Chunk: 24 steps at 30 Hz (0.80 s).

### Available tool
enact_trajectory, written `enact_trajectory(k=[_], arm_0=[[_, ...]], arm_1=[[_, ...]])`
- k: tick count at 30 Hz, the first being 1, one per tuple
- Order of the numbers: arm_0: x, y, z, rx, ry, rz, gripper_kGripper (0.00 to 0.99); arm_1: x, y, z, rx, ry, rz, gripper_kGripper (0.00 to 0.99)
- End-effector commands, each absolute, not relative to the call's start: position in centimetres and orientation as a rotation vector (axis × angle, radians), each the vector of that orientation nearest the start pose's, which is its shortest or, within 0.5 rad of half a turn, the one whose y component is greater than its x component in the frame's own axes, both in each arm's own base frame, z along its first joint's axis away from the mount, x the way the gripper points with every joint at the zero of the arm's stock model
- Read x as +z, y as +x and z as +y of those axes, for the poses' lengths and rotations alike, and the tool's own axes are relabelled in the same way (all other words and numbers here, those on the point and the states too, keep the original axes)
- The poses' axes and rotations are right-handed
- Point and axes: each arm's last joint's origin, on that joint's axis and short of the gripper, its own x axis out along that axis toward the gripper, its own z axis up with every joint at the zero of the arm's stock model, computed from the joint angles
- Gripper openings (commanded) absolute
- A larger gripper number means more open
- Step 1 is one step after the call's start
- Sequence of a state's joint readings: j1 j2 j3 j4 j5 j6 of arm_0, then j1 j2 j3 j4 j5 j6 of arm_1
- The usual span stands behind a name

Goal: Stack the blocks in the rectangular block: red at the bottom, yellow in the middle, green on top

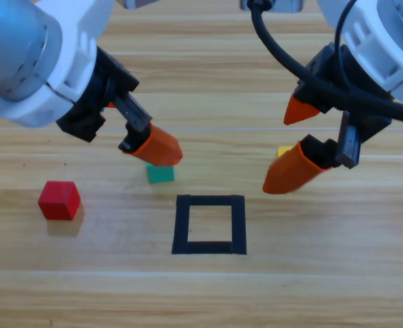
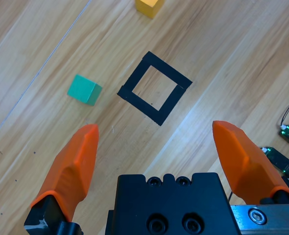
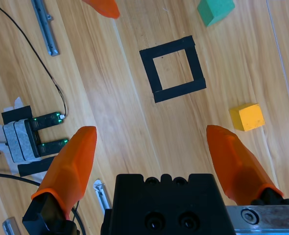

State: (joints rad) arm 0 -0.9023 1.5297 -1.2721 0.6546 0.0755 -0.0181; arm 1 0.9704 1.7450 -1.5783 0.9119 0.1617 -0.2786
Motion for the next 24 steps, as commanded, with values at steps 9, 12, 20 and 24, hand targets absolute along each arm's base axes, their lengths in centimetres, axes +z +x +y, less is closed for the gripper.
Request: enact_trajectory(k=[9, 12, 20, 24], arm_0=[[34.8, 17.5, -22.2, -0.761, 0.438, 0.864, 0.99], [34.6, 17.5, -22.2, -0.76, 0.438, 0.867, 0.99], [34.4, 17.5, -22.3, -0.757, 0.44, 0.871, 0.99], [34.3, 17.5, -22.3, -0.754, 0.442, 0.875, 0.99]], arm_1=[[36.2, 19.7, 26.1, 1.078, -0.618, 0.924, 0.985], [35.7, 21.1, 25.5, 0.98, -0.582, 0.948, 0.985], [30.9, 26.8, 25.8, 0.601, -0.646, 1.068, 0.986], [28.4, 28.7, 27.4, 0.557, -0.68, 1.134, 0.986]])
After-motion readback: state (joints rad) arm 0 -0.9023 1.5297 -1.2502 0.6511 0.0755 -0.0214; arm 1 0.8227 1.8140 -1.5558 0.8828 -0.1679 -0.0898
